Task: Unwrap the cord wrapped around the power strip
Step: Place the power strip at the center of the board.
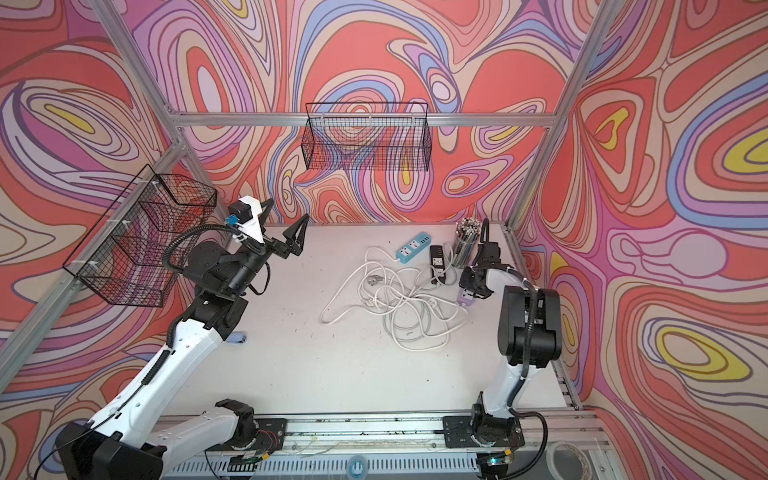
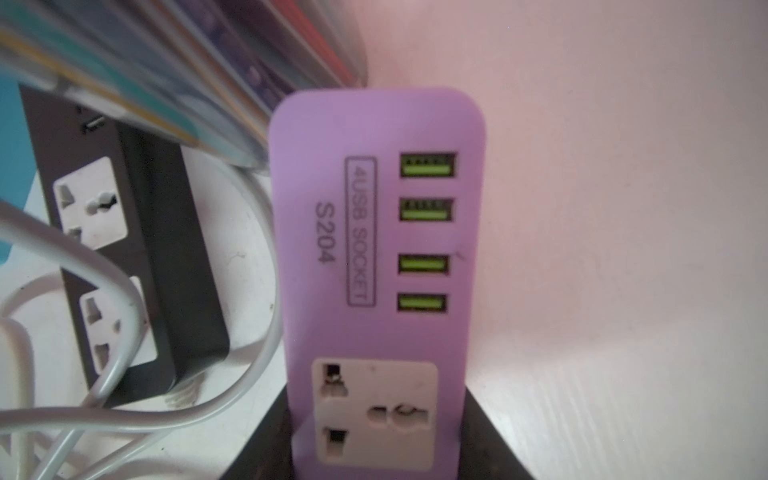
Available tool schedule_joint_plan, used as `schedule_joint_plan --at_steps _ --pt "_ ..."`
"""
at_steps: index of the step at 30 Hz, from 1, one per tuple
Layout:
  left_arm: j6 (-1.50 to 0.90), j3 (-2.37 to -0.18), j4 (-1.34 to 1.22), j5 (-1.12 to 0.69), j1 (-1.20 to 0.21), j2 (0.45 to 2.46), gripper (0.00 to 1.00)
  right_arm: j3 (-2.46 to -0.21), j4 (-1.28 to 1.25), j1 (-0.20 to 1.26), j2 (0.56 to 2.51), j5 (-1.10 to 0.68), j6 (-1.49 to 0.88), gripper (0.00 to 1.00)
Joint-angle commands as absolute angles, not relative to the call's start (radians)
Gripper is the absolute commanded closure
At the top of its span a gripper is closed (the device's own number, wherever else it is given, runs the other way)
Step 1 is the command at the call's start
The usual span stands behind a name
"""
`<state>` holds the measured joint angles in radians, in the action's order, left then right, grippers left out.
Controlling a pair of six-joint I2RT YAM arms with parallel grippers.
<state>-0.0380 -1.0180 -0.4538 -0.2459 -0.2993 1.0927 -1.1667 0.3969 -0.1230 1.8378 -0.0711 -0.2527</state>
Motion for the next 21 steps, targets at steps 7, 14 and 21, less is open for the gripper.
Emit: schedule_joint_plan --at_steps 7,14,21 --pt "-0.052 -1.007 -0.496 -0.265 -0.288 1.074 0.00 -1.166 0.407 -0.058 1.903 -0.076 -0.273 0.79" --pt "-0.054 -1.006 -0.499 -0.267 -0.286 1.072 0.00 -1.169 0.421 -0.057 1.894 -0.051 -0.262 0.71" --pt "-0.054 -1.003 -0.503 -0.268 -0.286 1.069 0.00 -1.153 0.434 -0.067 1.889 -0.013 -0.256 0.66"
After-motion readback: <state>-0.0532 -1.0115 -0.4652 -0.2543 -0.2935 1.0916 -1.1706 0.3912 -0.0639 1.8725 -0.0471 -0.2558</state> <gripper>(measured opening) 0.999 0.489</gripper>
